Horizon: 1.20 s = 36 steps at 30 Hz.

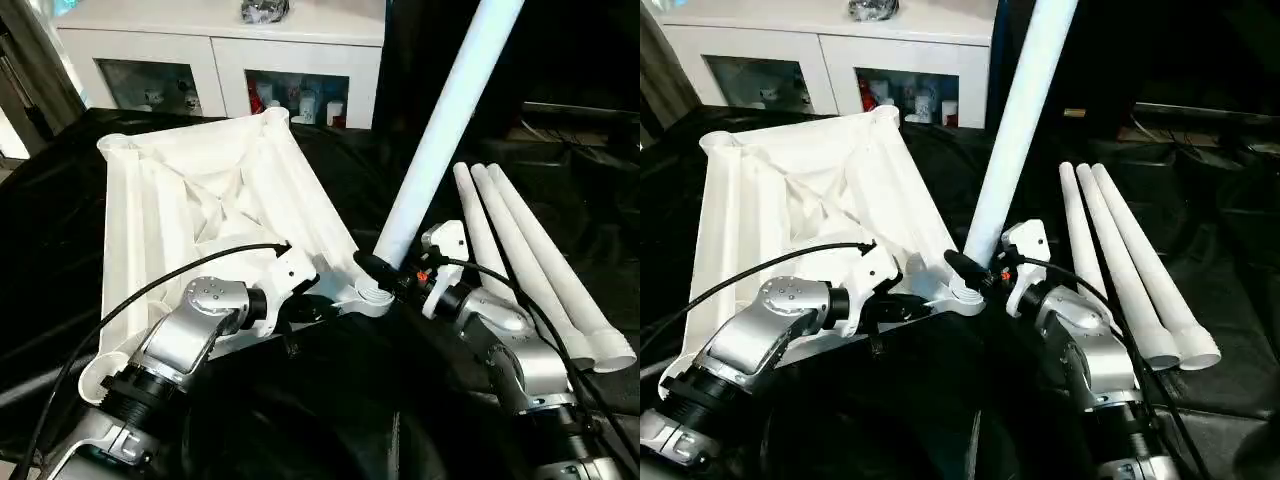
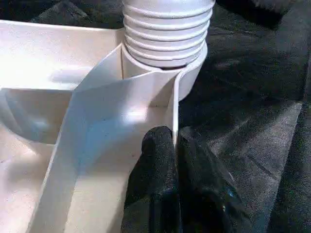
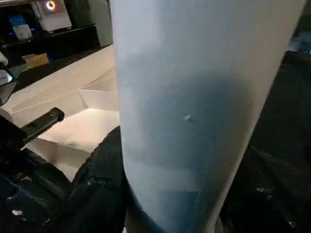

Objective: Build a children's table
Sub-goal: Insert table leg to table base

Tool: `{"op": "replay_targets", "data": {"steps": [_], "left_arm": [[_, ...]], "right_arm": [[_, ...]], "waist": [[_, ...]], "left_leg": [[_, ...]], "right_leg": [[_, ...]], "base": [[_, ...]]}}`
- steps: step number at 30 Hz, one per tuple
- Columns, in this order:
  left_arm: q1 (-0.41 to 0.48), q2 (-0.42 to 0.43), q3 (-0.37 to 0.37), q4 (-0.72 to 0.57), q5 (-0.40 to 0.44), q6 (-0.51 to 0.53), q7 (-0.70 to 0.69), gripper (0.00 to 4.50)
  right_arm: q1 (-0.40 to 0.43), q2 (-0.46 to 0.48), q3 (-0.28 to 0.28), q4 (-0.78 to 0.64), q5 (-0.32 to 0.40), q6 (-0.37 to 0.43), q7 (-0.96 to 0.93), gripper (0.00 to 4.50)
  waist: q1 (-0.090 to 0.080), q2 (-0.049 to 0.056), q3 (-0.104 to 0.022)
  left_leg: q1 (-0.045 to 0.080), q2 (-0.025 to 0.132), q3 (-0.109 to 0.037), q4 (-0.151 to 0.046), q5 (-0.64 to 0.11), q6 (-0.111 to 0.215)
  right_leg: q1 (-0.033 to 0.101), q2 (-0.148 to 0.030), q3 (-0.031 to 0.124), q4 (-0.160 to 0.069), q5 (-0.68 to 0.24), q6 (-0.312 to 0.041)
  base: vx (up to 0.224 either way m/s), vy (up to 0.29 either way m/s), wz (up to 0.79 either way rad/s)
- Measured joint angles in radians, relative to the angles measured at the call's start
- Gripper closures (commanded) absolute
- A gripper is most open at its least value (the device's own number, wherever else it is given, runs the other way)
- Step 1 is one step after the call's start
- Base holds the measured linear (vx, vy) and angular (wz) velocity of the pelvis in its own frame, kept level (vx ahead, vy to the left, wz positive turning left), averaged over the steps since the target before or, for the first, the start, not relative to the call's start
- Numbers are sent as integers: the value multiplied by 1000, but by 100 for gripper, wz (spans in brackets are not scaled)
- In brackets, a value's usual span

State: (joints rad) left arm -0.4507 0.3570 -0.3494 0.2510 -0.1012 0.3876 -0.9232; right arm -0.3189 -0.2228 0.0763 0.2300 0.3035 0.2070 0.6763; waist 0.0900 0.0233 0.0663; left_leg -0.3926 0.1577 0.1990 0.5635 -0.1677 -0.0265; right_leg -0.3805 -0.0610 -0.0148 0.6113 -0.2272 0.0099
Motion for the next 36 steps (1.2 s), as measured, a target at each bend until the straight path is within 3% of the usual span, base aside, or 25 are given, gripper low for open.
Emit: {"op": "replay_targets", "data": {"steps": [20,25,30,36], "left_arm": [[12,53,8,-27,14,-44,-35,450],[17,62,10,-43,17,-44,-44,450],[20,63,9,-55,19,-39,-44,450],[26,61,9,-69,19,-29,-42,450]], "right_arm": [[-160,-48,86,40,-39,172,91,259],[-192,-30,61,77,-10,223,101,259],[-193,-16,11,106,46,261,100,259],[-168,0,-37,128,92,253,105,259]], "waist": [[-16,-5,3],[-30,-9,5],[-30,-11,7],[-28,-12,7]], "left_leg": [[-3,3,1,2,2,2],[-3,3,2,1,2,2],[-3,3,3,3,2,2],[-4,4,3,3,2,2]], "right_leg": [[-2,1,-1,-1,3,-4],[-2,1,0,-1,3,-5],[-2,1,0,-2,2,-5],[-2,1,0,-2,1,-5]], "base": [[0,0,0],[0,0,0],[0,0,0],[0,0,0]]}}
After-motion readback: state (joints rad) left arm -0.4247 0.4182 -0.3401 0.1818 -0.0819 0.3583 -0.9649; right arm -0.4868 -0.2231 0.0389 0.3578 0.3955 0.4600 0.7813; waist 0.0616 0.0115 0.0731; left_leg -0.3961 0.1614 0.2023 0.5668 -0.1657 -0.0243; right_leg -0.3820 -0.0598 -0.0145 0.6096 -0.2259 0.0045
